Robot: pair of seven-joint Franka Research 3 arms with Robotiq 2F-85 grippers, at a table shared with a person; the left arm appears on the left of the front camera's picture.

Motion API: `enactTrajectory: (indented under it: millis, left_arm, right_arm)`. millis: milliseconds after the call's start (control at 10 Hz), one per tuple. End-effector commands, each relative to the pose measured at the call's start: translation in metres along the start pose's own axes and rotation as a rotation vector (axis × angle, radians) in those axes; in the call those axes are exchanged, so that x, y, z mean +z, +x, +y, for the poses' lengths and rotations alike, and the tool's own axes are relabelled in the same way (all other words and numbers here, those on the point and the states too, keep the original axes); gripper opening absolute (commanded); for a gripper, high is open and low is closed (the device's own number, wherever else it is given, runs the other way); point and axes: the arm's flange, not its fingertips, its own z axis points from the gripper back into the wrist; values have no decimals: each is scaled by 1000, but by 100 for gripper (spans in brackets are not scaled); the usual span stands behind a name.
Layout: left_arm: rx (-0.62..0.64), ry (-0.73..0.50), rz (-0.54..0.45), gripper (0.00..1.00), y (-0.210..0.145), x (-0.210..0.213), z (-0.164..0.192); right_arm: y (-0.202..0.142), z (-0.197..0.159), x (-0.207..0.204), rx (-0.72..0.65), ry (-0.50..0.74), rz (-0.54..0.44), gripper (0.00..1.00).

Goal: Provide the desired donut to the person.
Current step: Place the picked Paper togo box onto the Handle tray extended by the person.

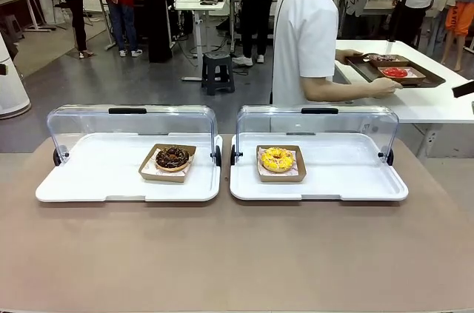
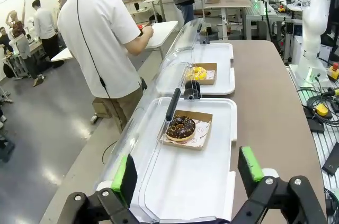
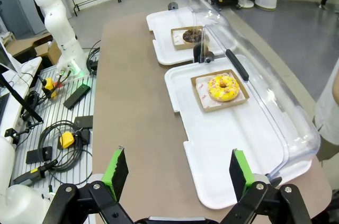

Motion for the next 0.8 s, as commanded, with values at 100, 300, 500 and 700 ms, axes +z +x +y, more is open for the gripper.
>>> enactTrajectory:
  millis: [100,300,500,700]
  left_arm:
    - [-8,13,-4,100,1,1,1]
    - [-8,13,-4,100,1,1,1]
    - [-8,13,-4,100,1,1,1]
    - [-8,13,-4,100,1,1,1]
  right_arm:
    - [1,0,-1,4,3,-6,100]
    - [1,0,-1,4,3,-6,100]
    - [1,0,-1,4,3,-6,100]
    - [1,0,-1,4,3,-6,100]
